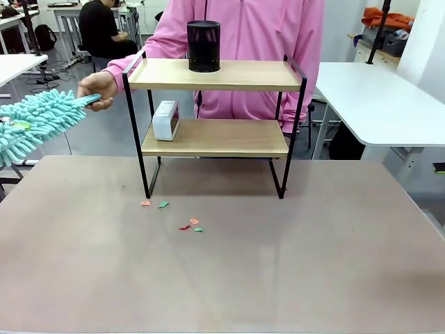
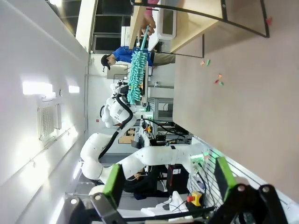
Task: Clean the shelf.
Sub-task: Hand the Duster back to the human.
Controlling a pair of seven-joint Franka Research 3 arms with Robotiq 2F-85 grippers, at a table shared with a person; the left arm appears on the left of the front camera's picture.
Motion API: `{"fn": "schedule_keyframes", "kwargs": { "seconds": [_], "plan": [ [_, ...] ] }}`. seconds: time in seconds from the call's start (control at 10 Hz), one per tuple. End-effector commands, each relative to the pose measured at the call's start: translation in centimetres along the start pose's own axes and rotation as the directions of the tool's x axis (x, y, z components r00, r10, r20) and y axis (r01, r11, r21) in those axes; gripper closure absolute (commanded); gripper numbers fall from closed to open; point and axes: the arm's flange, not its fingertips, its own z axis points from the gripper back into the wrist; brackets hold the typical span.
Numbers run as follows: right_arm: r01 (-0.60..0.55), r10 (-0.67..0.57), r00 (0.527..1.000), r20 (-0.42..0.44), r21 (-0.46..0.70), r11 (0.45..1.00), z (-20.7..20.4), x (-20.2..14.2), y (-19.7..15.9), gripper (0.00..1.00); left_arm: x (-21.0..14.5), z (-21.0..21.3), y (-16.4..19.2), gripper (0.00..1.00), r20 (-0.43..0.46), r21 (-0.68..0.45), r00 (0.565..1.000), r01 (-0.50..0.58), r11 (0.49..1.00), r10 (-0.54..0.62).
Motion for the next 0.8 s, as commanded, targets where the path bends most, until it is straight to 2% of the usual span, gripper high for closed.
{"fn": "schedule_keyframes", "kwargs": {
  "seconds": [0.0, 0.6, 0.7],
  "plan": [
    [-0.022, 0.022, 1.000, -0.012, -0.010, 1.000, 0.41, -0.01, -0.10, 0.00, -0.02, 0.04, -0.23, 1.00, 0.006, -0.018, 1.000, 0.025, 1.000, -0.025],
    [-0.022, 0.022, 1.000, -0.012, -0.010, 1.000, 0.41, -0.01, -0.10, 0.00, -0.02, 0.04, -0.23, 1.00, 0.006, -0.018, 1.000, 0.025, 1.000, -0.025],
    [-0.022, 0.022, 1.000, -0.012, -0.010, 1.000, 0.41, -0.01, -0.10, 0.00, 0.01, 0.00, -0.03, 0.38, 0.000, -0.001, 1.000, 0.001, 1.000, -0.001]
  ]
}}
